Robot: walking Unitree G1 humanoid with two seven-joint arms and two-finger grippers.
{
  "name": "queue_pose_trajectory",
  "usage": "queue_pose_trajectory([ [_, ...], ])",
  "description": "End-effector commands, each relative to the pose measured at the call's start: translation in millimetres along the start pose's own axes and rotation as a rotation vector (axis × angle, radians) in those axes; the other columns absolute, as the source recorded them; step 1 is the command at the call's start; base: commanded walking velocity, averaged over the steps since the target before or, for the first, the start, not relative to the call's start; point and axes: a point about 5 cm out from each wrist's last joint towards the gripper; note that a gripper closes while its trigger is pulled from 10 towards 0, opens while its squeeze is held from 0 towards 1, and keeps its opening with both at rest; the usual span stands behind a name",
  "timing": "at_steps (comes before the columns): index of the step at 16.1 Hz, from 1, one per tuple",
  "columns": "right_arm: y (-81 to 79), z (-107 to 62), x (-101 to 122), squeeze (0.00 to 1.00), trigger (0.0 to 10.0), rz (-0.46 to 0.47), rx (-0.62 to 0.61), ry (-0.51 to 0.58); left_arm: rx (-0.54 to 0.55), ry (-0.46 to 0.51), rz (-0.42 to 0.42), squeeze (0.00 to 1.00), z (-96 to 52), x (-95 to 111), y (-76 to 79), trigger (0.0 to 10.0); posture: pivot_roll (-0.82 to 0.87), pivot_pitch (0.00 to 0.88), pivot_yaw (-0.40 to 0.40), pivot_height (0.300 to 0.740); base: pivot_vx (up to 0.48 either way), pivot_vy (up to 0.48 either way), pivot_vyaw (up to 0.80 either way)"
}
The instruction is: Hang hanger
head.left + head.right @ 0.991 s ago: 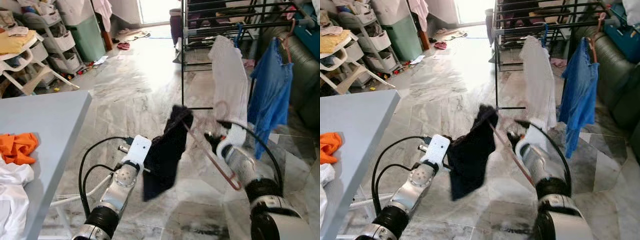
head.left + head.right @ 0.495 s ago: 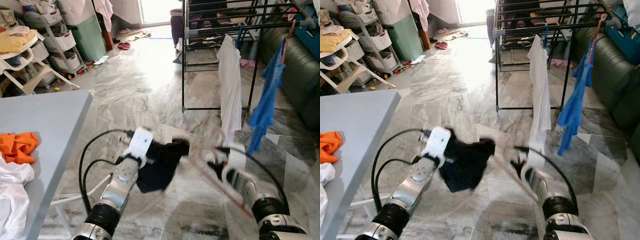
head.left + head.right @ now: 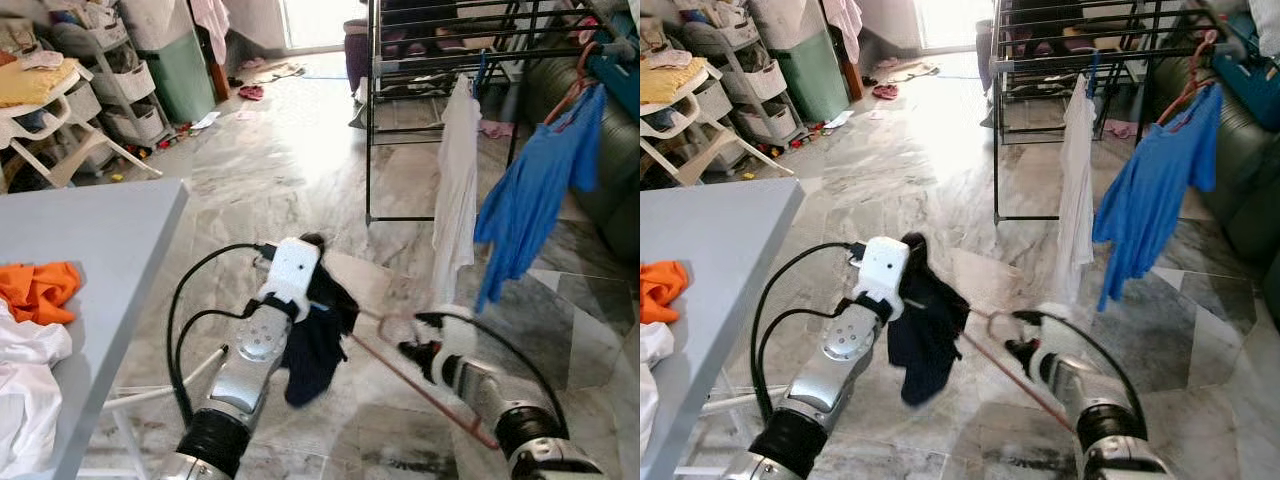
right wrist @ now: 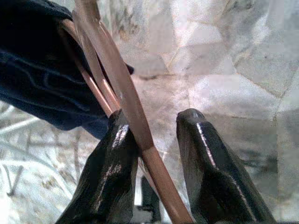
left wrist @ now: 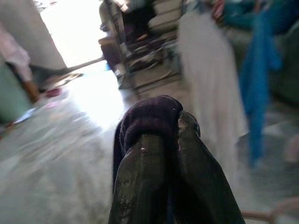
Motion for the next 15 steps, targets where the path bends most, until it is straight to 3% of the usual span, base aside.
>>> queue_pose_trajectory([
  [1, 3.1, -0.3, 5, 0.0, 10.0, 0.024, -0.032, 0.012, -0.021, 0.081, -0.004, 0.0, 0.4, 17, -0.1, 10.0, -0.12, 0.0, 0.109, 0.74, 0.0, 0.0, 0.0],
  [3, 7.0, -1.4, 20, 0.0, 10.0, 0.119, -0.068, 0.089, -0.062, 0.084, -0.012, 0.0, -2.7, 18, 6.4, 10.0, -0.11, 0.0, 0.109, 0.74, 0.0, 0.0, 0.0],
  [4, 11.8, -2.9, 32, 0.0, 10.0, 0.22, -0.099, 0.153, -0.068, 0.081, -0.03, 0.0, -5.1, 17, 6.9, 10.0, -0.11, 0.0, 0.11, 0.74, 0.0, 0.0, 0.0],
  [7, 21.4, -6.6, 45, 0.0, 10.0, 0.406, -0.135, 0.226, -0.164, 0.115, -0.1, 0.0, -13.2, 24, 16.7, 10.0, -0.11, 0.0, 0.108, 0.74, 0.0, 0.0, 0.0],
  [10, 30.8, -13.8, 69, 0.0, 10.0, 0.589, -0.158, 0.35, -0.226, 0.113, -0.105, 0.0, -18.9, 23, 24.4, 10.0, -0.1, 0.0, 0.108, 0.74, 0.0, 0.0, 0.0],
  [12, 38.3, -24.1, 96, 0.0, 10.0, 0.699, -0.183, 0.491, -0.258, 0.055, -0.081, 0.0, -23.5, 10, 28.0, 10.0, -0.1, 0.0, 0.111, 0.74, 0.0, 0.0, 0.0],
  [15, 21.8, -30.6, 131, 0.0, 10.0, 0.725, -0.095, 0.6, -0.221, -0.148, -0.034, 0.0, -33.2, -34, 23.5, 10.0, -0.11, 0.0, 0.111, 0.74, 0.0, 0.0, 0.0],
])
Point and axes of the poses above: a point about 5 cm out from each wrist's last joint towards the gripper, its own z axis pointing out of the wrist towards the gripper, its own x axis along the axis of the wrist's last joint, y = z × x, and after that the axes turned 3 degrees about -z, right-handed
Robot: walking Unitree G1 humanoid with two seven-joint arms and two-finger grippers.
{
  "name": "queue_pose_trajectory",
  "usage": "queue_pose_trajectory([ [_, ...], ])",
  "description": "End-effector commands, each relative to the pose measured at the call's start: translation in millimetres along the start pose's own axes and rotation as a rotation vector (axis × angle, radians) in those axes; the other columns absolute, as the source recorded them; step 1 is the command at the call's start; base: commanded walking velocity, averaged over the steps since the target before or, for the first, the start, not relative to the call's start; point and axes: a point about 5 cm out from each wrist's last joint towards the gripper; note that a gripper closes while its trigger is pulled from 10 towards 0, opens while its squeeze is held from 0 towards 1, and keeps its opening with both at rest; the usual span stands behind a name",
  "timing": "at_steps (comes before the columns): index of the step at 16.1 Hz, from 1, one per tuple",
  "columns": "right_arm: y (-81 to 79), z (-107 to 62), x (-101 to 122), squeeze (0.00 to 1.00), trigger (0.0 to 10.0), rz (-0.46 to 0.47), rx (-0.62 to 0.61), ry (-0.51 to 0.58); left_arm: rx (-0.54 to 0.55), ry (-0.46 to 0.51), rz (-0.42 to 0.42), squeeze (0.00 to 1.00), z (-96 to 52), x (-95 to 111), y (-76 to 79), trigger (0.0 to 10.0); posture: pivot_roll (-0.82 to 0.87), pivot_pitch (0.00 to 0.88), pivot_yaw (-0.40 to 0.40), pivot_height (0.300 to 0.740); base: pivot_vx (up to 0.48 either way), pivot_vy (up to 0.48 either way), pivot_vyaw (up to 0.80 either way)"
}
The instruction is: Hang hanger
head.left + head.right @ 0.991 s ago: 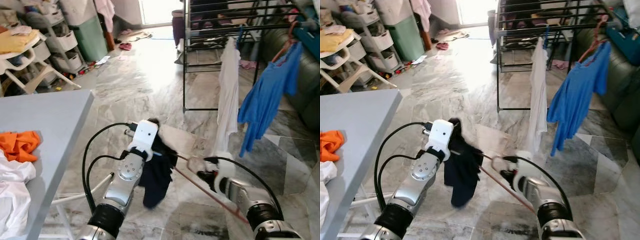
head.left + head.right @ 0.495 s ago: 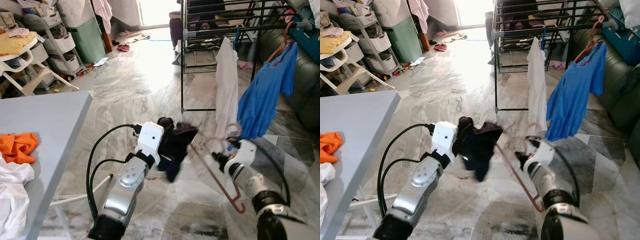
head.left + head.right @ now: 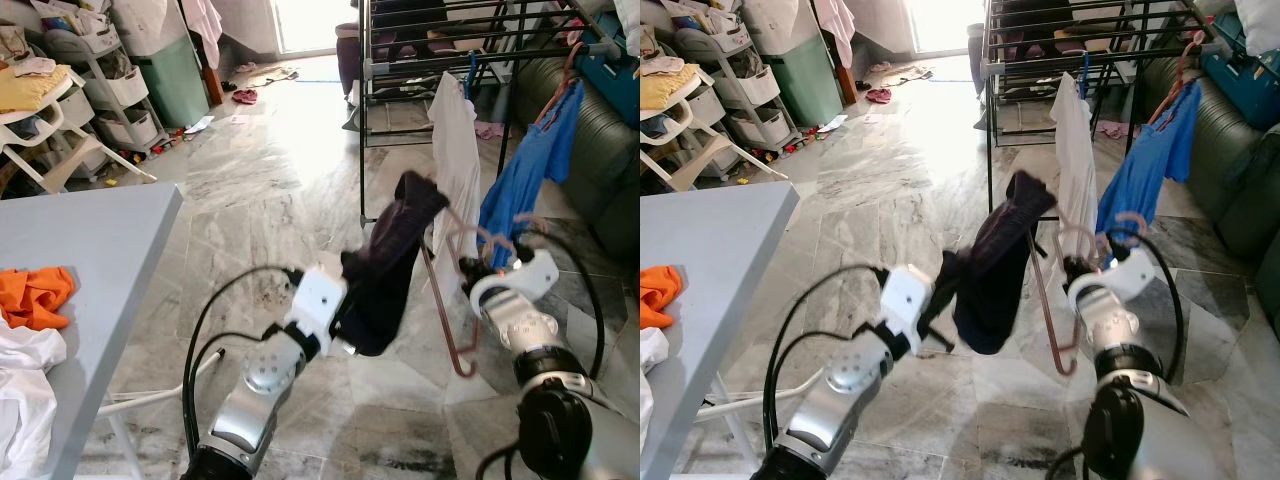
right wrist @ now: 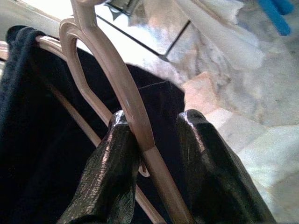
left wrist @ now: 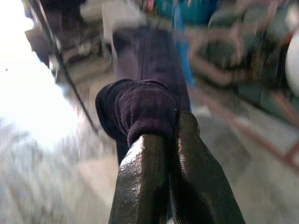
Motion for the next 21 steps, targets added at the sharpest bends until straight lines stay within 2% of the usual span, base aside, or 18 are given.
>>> queue_pose_trajectory([
  [1, -32.6, 1.3, 25, 0.0, 10.0, 0.069, 0.086, 0.109, 0.057, -0.14, 0.009, 0.0, -11.6, -31, -10.3, 10.0, -0.11, 0.0, 0.11, 0.74, 0.0, 0.0, 0.0],
  [4, -56.3, 1.9, 21, 0.0, 10.0, 0.07, 0.146, 0.096, 0.091, -0.284, -0.004, 0.0, -17.6, -61, -12.3, 10.0, -0.12, 0.0, 0.105, 0.74, 0.0, 0.0, 0.0],
  [6, -77.2, -0.6, 22, 0.0, 10.0, 0.069, 0.22, 0.101, 0.068, -0.366, 0.011, 0.0, -19.5, -77, -8.2, 10.0, -0.12, 0.0, 0.104, 0.74, 0.0, 0.0, 0.0],
  [8, -88.3, -2.4, 22, 0.0, 10.0, 0.065, 0.276, 0.102, 0.038, -0.443, 0.0, 0.0, -22.7, -87, -3.9, 10.0, -0.12, 0.0, 0.103, 0.74, 0.0, 0.0, 0.0],
  [10, -105.6, -8.2, 22, 0.0, 10.0, -0.066, 0.397, 0.147, 0.02, -0.476, -0.002, 0.0, -23.0, -93, -0.4, 10.0, -0.12, 0.0, 0.101, 0.74, 0.0, 0.0, 0.0],
  [11, -112.7, -11.9, 19, 0.0, 10.0, -0.172, 0.443, 0.18, 0.019, -0.483, 0.007, 0.0, -21.8, -94, 0.3, 10.0, -0.12, 0.0, 0.101, 0.74, 0.0, 0.0, 0.0],
  [13, -120.2, -16.7, 17, 0.0, 10.0, -0.314, 0.483, 0.241, 0.018, -0.48, -0.018, 0.0, -18.7, -93, 1.3, 10.0, -0.12, 0.0, 0.101, 0.74, 0.0, 0.0, 0.0],
  [14, -123.2, -19.0, 16, 0.0, 10.0, -0.367, 0.494, 0.269, 0.021, -0.481, -0.018, 0.36, -17.3, -92, 0.8, 10.0, -0.12, 0.0, 0.101, 0.74, 0.0, 0.0, 0.0],
  [15, -125.4, -21.4, 13, 0.0, 10.0, -0.417, 0.517, 0.285, 0.025, -0.482, -0.024, 1.0, -16.0, -92, 0.4, 10.0, -0.12, 0.0, 0.101, 0.74, 0.0, 0.0, 0.0],
  [18, -125.1, -25.5, 9, 0.0, 10.0, -0.466, 0.549, 0.301, 0.027, -0.484, -0.03, 1.0, -14.7, -93, -0.2, 10.0, -0.12, 0.0, 0.102, 0.74, 0.0, 0.0, 0.0],
  [21, -123.6, -30.5, 9, 0.0, 10.0, -0.469, 0.577, 0.336, 0.055, -0.477, -0.051, 1.0, -12.1, -92, -3.4, 10.0, -0.12, 0.0, 0.104, 0.74, 0.0, 0.0, 0.0],
])
Point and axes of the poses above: a point about 5 cm out from each wrist's last joint towards the gripper, its own z axis pointing out of the wrist towards the gripper, its own x axis along the axis of the wrist's last joint, y = z × x, and after that the axes turned 3 degrees about -z, right-handed
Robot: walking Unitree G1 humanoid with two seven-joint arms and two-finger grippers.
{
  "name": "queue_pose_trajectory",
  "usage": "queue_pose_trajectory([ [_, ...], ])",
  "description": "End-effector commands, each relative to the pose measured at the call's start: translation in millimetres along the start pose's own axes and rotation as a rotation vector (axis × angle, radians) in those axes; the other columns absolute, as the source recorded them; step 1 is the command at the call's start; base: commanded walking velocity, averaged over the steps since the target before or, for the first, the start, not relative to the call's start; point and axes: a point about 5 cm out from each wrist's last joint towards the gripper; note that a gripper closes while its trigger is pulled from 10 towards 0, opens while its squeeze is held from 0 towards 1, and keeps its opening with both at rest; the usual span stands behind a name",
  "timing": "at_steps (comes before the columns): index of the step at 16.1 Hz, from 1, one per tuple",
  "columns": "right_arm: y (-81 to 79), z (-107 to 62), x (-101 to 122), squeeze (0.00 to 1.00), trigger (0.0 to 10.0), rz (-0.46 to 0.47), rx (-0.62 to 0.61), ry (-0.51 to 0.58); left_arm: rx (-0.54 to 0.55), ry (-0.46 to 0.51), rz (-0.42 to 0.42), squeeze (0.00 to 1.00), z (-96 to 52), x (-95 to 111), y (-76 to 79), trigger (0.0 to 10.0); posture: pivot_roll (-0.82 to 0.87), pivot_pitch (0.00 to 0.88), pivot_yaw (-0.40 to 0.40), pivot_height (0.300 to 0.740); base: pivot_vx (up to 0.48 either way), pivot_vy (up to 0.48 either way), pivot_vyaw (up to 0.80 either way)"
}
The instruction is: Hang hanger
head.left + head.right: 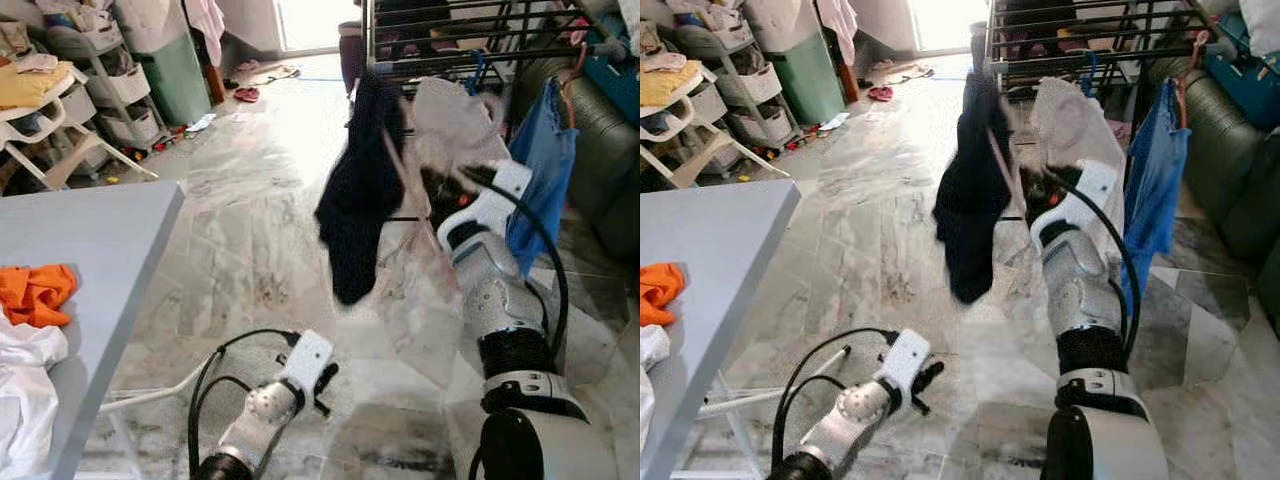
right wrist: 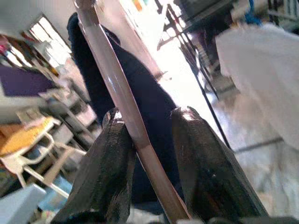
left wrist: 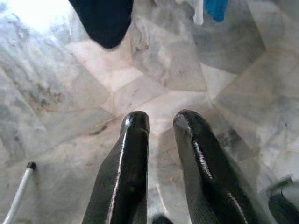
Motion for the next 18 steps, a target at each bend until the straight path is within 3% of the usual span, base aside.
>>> queue_pose_trajectory([
  [1, -9.2, 1.0, 6, 0.0, 10.0, -0.008, 0.043, 0.042, 0.008, 0.008, -0.001, 1.0, 0.8, 3, -3.4, 10.0, -0.12, 0.0, 0.106, 0.74, 0.0, 0.0, 0.0],
  [4, -16.6, -0.7, 9, 0.0, 10.0, -0.092, 0.106, 0.074, 0.015, 0.03, 0.026, 1.0, 1.3, 7, -4.5, 10.0, -0.12, 0.0, 0.113, 0.74, 0.0, 0.0, 0.0],
  [7, -13.6, -3.2, 11, 0.0, 10.0, -0.109, 0.107, 0.085, 0.045, 0.047, 0.05, 1.0, -3.0, 6, -12.2, 10.0, -0.12, 0.0, 0.116, 0.74, 0.0, 0.0, 0.0],
  [11, -11.7, -9.8, 6, 0.0, 10.0, -0.156, 0.158, 0.068, 0.149, 0.107, 0.069, 1.0, -12.1, 10, -30.9, 10.0, -0.11, 0.0, 0.117, 0.74, 0.0, 0.0, 0.0],
  [14, 7.0, -36.0, -12, 0.0, 10.0, -0.215, 0.274, -0.052, 0.229, 0.234, 0.128, 1.0, -24.9, 31, -52.4, 10.0, -0.1, 0.0, 0.113, 0.74, 0.0, 0.0, 0.0],
  [18, 31.5, -63.1, -29, 0.0, 10.0, -0.277, 0.306, -0.156, 0.299, 0.344, 0.166, 1.0, -39.3, 42, -64.2, 10.0, -0.11, 0.0, 0.114, 0.74, 0.0, 0.0, 0.0],
])
Point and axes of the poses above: a point about 5 cm out from each wrist's last joint towards the gripper, its own z axis pointing out of the wrist towards the gripper, its own x axis along the axis of the wrist's last joint, y = z × x, and after that the axes turned 3 degrees about -z, right-handed
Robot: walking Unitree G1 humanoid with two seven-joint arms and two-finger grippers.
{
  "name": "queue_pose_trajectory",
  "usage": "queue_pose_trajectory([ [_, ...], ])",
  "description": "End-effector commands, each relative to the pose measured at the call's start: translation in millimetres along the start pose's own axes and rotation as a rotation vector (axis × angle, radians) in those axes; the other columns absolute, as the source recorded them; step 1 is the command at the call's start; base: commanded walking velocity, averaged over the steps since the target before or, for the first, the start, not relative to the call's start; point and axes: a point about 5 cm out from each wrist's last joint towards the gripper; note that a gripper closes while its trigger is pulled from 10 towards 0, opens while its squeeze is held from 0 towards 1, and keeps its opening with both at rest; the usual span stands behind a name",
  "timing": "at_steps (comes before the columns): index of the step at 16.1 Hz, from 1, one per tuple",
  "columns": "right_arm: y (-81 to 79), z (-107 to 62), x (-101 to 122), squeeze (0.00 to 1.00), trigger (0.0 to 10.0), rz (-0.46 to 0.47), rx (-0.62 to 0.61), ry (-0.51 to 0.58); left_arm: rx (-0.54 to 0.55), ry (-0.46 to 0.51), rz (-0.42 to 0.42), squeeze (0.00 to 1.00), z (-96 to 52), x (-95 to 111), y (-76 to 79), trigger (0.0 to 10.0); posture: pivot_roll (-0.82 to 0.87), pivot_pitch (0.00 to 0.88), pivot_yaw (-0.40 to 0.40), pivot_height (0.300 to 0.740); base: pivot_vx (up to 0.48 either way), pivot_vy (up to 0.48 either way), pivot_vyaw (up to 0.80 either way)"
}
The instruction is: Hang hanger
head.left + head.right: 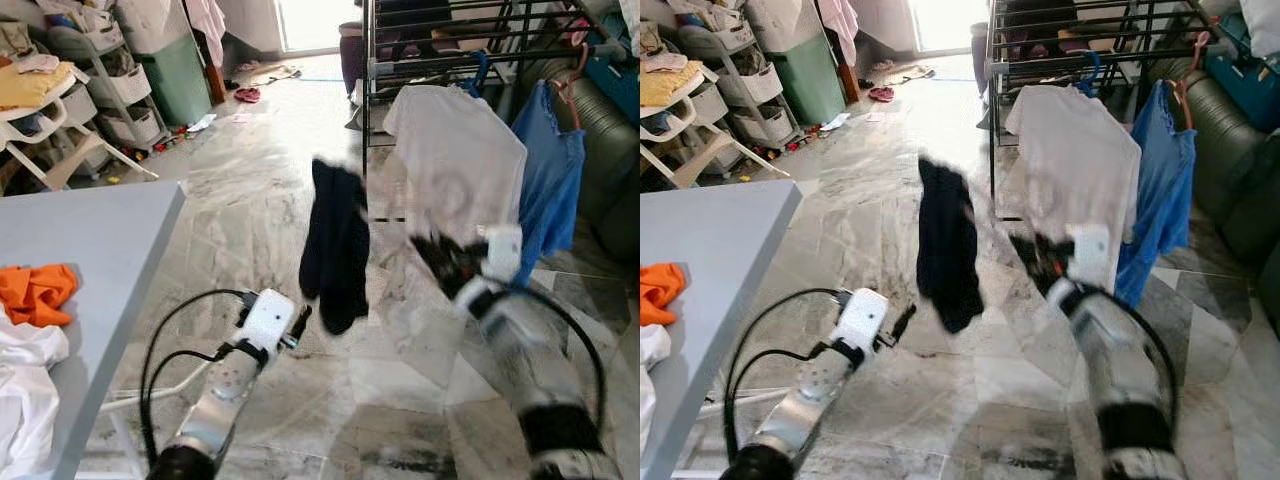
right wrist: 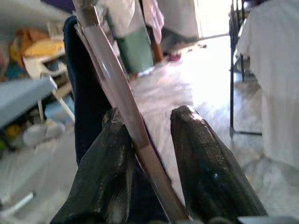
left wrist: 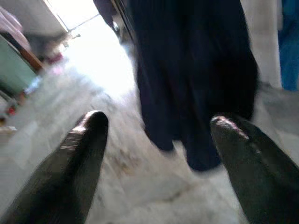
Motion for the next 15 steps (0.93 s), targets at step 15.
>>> queue_pose_trajectory([
  [15, 3.5, -49.9, -34, 0.0, 10.0, -0.09, 0.436, -0.25, -0.183, 0.18, 0.326, 1.0, -20.7, 25, -19.2, 10.0, -0.1, 0.0, 0.131, 0.74, 0.0, 0.0, 0.0],
])
Point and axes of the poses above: a point about 5 cm out from each wrist's last joint towards the gripper, its own z axis pointing out of the wrist towards the gripper, its own x axis along the axis of the wrist's last joint, y = z × x, and after that the axes turned 3 degrees about -z, right-handed
